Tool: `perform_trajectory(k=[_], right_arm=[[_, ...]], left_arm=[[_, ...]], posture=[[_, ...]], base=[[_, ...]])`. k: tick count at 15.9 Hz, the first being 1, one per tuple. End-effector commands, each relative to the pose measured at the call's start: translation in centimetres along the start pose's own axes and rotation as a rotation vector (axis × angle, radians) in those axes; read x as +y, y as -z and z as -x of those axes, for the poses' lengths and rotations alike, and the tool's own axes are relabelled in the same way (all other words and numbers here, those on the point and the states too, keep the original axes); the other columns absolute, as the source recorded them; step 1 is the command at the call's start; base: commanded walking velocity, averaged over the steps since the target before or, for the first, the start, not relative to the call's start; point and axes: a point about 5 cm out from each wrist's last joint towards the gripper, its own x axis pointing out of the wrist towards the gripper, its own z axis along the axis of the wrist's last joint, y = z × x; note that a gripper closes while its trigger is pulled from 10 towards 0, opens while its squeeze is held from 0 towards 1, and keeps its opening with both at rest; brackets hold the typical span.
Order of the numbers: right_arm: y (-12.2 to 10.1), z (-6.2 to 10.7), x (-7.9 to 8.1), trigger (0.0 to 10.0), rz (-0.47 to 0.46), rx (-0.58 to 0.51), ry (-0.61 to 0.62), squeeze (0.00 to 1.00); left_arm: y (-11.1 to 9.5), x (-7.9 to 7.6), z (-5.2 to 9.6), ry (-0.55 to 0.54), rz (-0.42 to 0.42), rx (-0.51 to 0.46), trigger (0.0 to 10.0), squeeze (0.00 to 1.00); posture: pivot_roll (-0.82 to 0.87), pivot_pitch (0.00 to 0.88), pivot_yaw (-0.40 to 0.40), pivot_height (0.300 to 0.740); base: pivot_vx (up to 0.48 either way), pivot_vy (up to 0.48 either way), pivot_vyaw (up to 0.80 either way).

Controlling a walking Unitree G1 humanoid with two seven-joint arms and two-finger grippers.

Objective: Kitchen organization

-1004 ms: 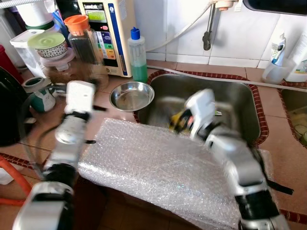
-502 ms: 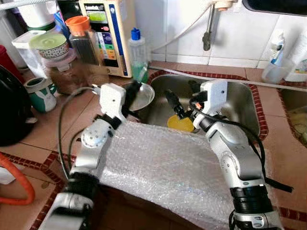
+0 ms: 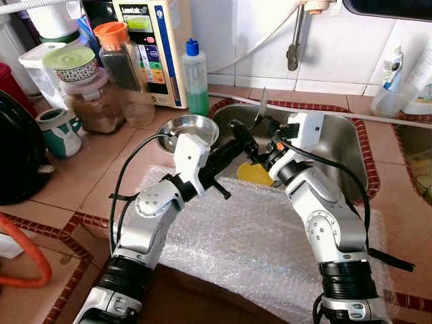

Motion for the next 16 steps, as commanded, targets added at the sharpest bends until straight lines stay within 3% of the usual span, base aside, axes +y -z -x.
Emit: perform_trajectory(k=[1, 2, 16], right_arm=[[-0.18, -0.45, 0.45, 2.6, -0.015, -0.001, -0.014, 0.0], [-0.07, -0.52, 0.54, 0.0, -0.024, 0.002, -0.01, 0.0], [0.27, -0.48, -0.19, 0.0, -0.061, 0.018, 0.041, 0.0]], left_arm=[[-0.48, -0.2, 0.0, 0.026, -0.003, -0.005, 0.0, 0.0], [-0.58, -0.19, 0.14, 0.028, 0.002, -0.001, 0.0, 0.0], [-1.1, 0.78, 0.59, 0.002, -0.031, 0.022, 0.0, 0.0]], posture=[[0.06, 0.027, 0.115, 0.74], [0.06, 0.029, 0.113, 0.74], [0.1, 0.018, 0.115, 0.74]], base=[[0.0, 0.0, 0.0], [0.0, 0.0, 0.0], [0.0, 0.0, 0.0]])
